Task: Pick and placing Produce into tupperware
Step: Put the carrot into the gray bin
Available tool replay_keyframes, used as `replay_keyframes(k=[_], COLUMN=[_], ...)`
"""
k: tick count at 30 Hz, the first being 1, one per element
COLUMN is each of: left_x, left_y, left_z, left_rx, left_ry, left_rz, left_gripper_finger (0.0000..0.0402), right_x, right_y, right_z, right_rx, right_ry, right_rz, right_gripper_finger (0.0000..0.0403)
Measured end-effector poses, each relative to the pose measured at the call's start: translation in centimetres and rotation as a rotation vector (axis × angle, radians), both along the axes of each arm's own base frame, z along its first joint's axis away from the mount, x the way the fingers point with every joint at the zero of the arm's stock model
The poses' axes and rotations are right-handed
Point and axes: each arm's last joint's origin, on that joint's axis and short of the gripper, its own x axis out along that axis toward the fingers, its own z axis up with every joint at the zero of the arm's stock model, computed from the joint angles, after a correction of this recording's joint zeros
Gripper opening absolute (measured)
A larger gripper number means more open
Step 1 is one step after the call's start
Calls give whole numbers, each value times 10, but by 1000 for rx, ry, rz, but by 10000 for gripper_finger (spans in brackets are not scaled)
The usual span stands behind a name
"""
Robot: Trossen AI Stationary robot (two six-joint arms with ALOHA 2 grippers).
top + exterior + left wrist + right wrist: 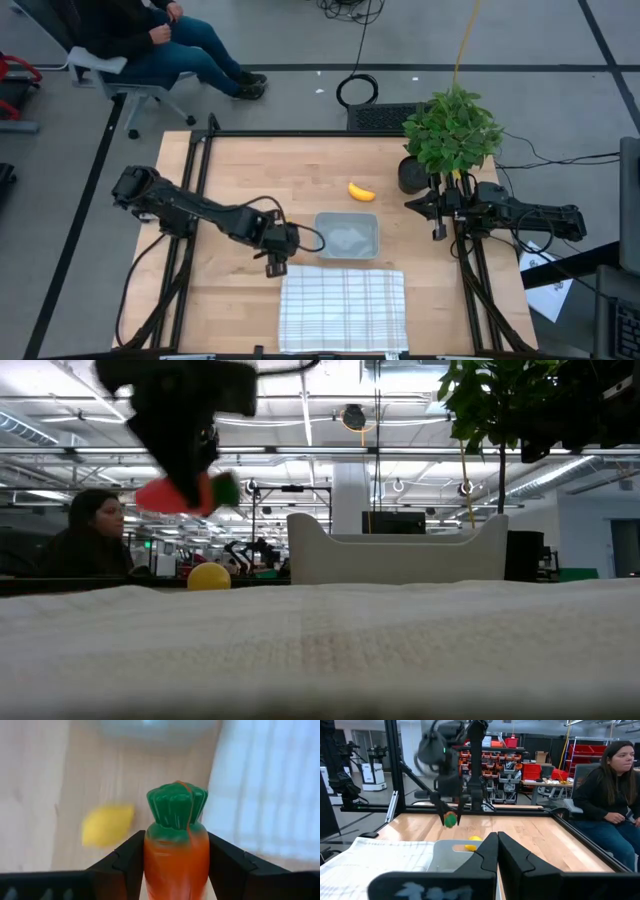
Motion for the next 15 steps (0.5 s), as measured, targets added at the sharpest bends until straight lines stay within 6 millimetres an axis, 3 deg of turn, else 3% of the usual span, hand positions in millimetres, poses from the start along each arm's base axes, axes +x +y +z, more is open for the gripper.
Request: replay_keyframes(k=[9, 15], left_x=[20, 30], left_y=[-3, -1], left_z=[50, 65], left_rx=[67, 100], left_ry=[-182, -292], left_rz=[-125, -142], left_gripper_finger=[179, 179], right_x=[0, 0], right_y=[0, 0], right_z=[0, 1], right_rx=[11, 10], right_ry=[-5, -15], right_rz=[0, 1], right_gripper_finger=[0, 0])
